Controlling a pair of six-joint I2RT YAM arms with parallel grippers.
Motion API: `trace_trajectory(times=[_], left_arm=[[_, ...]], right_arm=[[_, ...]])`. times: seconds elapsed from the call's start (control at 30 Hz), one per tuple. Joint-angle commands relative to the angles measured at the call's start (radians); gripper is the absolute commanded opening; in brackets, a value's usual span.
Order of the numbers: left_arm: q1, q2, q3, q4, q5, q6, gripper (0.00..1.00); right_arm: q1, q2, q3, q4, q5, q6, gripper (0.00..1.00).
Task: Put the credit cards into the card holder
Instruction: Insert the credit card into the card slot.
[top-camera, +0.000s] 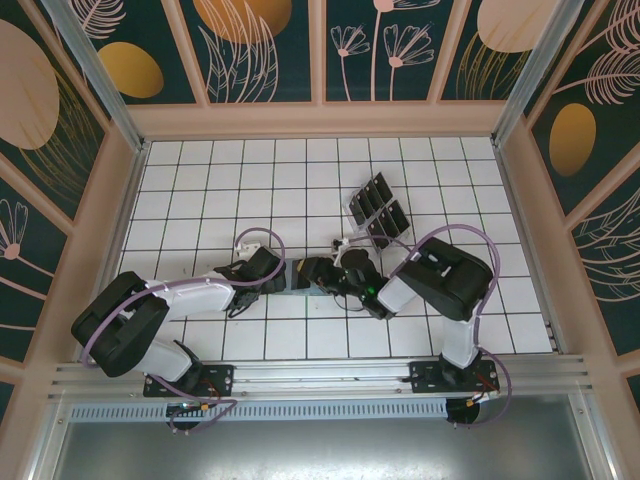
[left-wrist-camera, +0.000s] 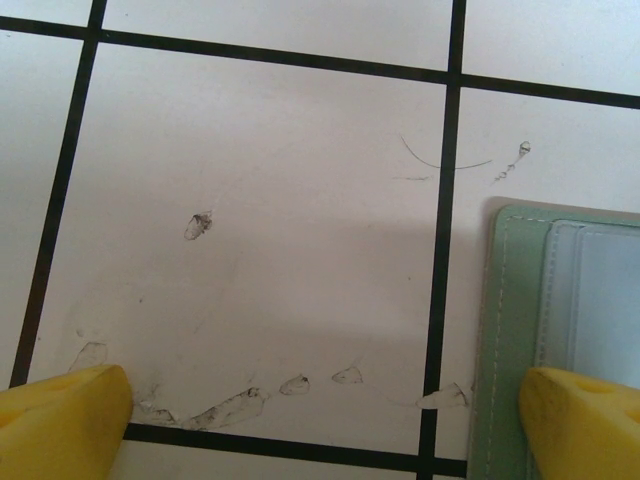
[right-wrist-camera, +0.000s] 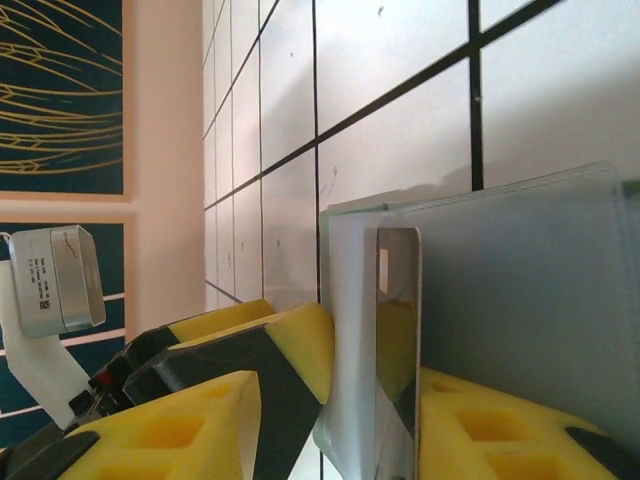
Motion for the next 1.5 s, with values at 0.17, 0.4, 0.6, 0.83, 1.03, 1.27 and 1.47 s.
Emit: trace_trajectory(times=[0.17, 0.4, 0.6, 0.83, 1.03, 1.27, 1.47], left_arm=[[-0.003, -0.001, -0.029, -0.060, 0.014, -0.017, 0.99], [-0.003, -0.033, -0.019, -0.075, 0.007, -0.023, 0.99], [-0.003, -0.057, -0.017, -0.088, -0.005, -0.027, 0.99], [-0.003, -0.053, -0.026, -0.079, -0.007, -0.030, 0.99], [-0.003, -0.033, -0.033, -0.066, -0.003, -0.030, 0.99], [-0.003, -0.007, -0.037, -0.044, 0.004, -0.031, 0.99], [-0.003, 0.012, -0.043, -0.027, 0.012, -0.035, 0.99]], right_arm=[[-0.012, -0.081, 0.111, -0.438, 0.063, -0.178, 0.49], [-0.010, -0.126, 0.188, -0.654, 0.133, -0.273, 0.52], [-0.009, -0.160, 0.212, -0.752, 0.180, -0.310, 0.52], [-0.010, -0.165, 0.220, -0.771, 0.184, -0.326, 0.51], [-0.005, -0.146, 0.228, -0.761, 0.164, -0.325, 0.49], [0.033, -0.103, 0.280, -0.783, 0.159, -0.338, 0.49], [0.069, -0.064, 0.325, -0.797, 0.152, -0.340, 0.50]])
